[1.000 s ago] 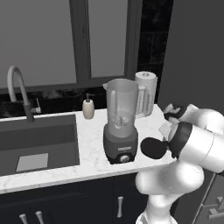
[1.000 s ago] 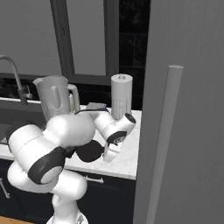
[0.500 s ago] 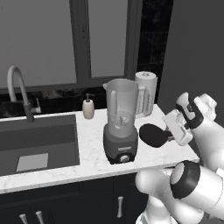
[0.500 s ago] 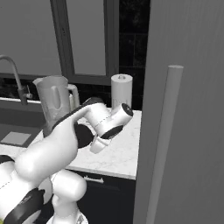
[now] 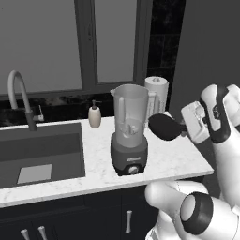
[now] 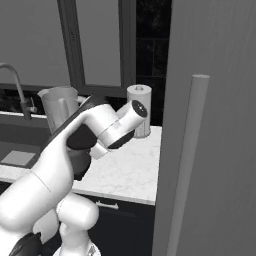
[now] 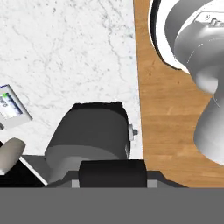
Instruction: Close the lid blender by securely placing the lid on top.
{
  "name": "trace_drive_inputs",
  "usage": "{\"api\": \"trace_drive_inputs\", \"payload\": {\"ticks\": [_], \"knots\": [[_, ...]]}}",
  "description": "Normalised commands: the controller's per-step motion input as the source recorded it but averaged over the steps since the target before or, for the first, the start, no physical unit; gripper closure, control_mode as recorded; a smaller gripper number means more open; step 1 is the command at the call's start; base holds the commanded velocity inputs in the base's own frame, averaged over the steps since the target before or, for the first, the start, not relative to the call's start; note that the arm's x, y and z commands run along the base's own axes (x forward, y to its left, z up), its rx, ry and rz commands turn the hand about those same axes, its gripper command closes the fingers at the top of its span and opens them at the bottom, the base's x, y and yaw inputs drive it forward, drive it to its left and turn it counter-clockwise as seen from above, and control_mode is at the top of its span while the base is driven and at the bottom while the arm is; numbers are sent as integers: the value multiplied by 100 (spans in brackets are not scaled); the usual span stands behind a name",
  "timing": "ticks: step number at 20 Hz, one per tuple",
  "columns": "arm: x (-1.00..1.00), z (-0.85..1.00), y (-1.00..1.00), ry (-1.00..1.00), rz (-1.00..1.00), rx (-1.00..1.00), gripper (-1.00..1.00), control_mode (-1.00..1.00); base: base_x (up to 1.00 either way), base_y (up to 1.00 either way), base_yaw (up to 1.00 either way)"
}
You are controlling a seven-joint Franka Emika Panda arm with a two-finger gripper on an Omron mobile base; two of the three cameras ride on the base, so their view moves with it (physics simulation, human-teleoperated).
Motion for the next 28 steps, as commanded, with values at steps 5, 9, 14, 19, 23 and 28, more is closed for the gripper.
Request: {"api": "trace_drive_inputs", "payload": {"ticks": [5,9,14,19,23,28], "knots": [[0,100,2,0,0,0,100,-100,0,0,0],[14,100,6,1,0,0,100,-100,0,0,0],[40,100,30,1,1,-4,100,-100,0,0,0],[62,56,32,2,3,-8,100,-100,0,0,0],[77,-34,86,4,5,-38,100,-100,0,0,0],[40,-8,41,-1,3,-25,100,-100,0,0,0]]}}
